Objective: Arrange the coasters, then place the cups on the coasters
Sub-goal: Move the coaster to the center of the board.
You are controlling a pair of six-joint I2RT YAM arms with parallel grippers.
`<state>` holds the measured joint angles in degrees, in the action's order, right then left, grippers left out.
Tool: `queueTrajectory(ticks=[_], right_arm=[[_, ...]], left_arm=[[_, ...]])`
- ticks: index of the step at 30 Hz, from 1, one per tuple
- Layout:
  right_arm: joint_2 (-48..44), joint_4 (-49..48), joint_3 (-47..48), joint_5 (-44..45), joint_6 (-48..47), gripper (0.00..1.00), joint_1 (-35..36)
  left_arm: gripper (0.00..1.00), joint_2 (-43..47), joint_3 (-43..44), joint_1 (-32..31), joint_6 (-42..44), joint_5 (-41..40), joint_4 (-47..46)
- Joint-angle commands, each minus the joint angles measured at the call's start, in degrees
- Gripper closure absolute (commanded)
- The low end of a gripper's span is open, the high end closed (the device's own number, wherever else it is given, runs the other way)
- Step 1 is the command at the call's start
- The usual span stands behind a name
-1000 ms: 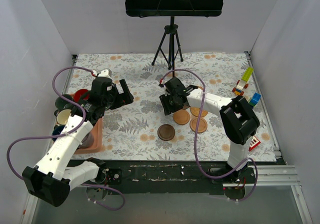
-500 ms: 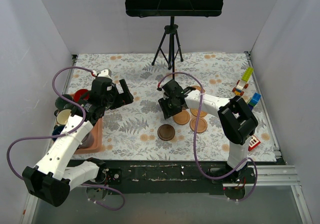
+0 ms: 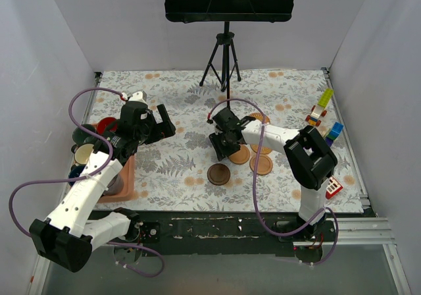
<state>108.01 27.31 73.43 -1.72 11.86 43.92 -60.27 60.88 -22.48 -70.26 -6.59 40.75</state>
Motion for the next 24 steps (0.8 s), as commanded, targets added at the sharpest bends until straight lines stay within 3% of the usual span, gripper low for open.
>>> queueTrajectory(ticks=[1, 24], right_arm=[[1.1, 1.3, 0.0, -0.1, 0.3, 0.51, 0.5], [-0.6, 3.4, -1.6, 7.0, 1.7, 0.53, 0.6]], left_arm=[[0.02, 0.7, 0.4, -0.2, 0.7, 0.1, 0.2], [0.02, 1.1, 0.2, -0.1, 0.8, -0.2, 0.0]])
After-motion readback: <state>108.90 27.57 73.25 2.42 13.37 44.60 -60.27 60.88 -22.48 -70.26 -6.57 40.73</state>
